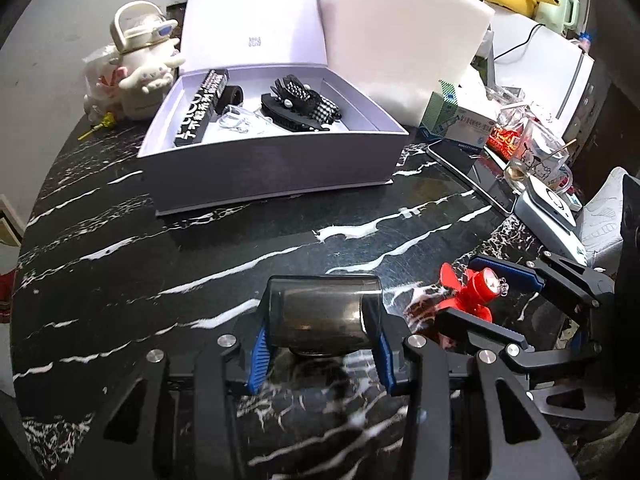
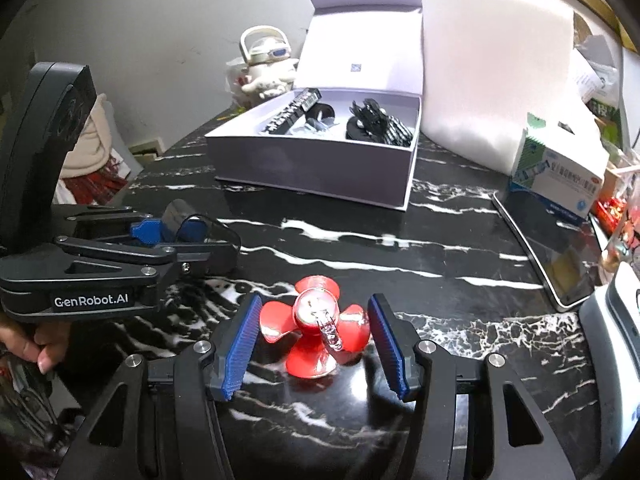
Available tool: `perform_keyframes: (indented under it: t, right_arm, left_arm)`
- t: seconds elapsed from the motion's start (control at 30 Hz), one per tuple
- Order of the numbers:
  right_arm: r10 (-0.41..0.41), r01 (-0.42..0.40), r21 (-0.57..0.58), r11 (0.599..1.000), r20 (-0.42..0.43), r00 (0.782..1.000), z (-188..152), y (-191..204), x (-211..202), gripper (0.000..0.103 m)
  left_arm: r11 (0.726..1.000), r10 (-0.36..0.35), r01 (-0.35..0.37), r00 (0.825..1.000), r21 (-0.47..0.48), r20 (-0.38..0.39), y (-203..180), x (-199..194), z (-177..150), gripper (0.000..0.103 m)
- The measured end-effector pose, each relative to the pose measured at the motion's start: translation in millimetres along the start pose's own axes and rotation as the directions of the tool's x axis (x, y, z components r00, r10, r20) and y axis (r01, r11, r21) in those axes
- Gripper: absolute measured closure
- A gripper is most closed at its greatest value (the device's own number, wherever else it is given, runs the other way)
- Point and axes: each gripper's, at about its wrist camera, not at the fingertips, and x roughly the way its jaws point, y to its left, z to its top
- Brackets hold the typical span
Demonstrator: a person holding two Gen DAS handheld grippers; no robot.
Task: Organize rigid objects
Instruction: 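Carry the glass cup with the left gripper while the right gripper carries the fan toward the box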
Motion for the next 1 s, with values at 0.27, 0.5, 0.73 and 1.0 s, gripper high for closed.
perform_keyframes:
  t: [0.27, 0.5, 0.73, 1.0]
  right_arm:
    - [0.037, -0.036, -0.008, 0.999, 0.025, 0.999, -8.2, 14.1, -18.4, 0.048]
    - [0.052, -0.05, -0.038, 0.998, 0.045, 0.998, -6.6, 25.7, -33.7, 0.048]
    - [0.043, -0.04, -0.056, 0.998, 0.054, 0.998, 0.9, 31.4, -39.1, 0.048]
    - [0.047, -0.044, -0.064, 0.997, 0.052, 0.998, 17.2, 30.1, -43.5, 0.048]
  left_arm:
    - [0.999, 0.049, -0.049, 0.998, -0.009, 0.042, -3.8, -31.7, -11.5, 0.061]
    - [0.997, 0.071, -0.069, 0.995, -0.026, 0.064, -4.4, -53.6, -18.5, 0.061]
    - [0.998, 0.05, -0.048, 0.997, -0.027, 0.056, -6.2, -60.1, -20.2, 0.061]
    - [1.0, 0.023, -0.023, 0.999, -0.018, 0.049, -9.0, -63.9, -6.5, 0.061]
